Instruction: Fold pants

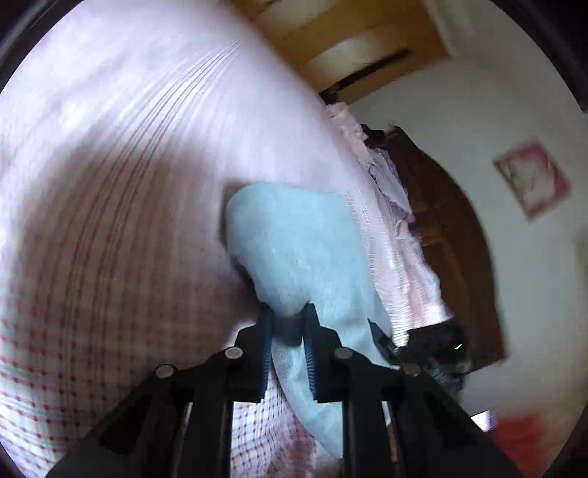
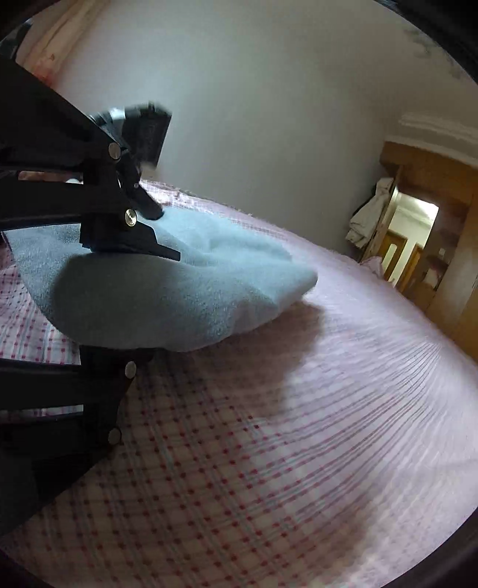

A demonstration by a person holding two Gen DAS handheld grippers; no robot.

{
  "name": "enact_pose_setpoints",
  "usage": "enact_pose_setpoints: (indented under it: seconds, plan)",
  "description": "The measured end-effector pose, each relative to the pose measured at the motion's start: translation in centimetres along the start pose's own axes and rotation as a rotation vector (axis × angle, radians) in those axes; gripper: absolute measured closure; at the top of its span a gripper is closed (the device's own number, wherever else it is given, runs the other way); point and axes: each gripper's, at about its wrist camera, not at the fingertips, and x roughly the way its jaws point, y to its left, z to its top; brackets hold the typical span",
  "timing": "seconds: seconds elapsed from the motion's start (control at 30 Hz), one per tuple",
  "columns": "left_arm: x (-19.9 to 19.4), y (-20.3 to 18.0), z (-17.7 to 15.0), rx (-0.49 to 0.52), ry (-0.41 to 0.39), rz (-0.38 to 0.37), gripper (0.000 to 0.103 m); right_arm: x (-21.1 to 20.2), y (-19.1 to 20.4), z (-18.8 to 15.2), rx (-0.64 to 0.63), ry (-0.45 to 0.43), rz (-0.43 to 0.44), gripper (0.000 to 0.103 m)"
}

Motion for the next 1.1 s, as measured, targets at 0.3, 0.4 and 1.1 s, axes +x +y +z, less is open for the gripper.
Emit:
enact_pose_setpoints:
  seconds: [0.3,0.4,1.1]
  plan:
    - [1.8,-6.1,3.1,0.312,-0.07,0.173,0.088,-0.5,4.8,0.8,-0.243,-0.138,-0.052,0.079]
    - [3.3,-6.7,4.0,0.36,-0.064,0.22,0.088,-0.1,5.6,2.0,-0.264,-0.166,-0.093,0.079]
    - [9.0,-5.5,8.2,0.414,-0.051,0.496,0.047,3.9,5.7,5.5,-0.279,-0.197,-0.46,0.032]
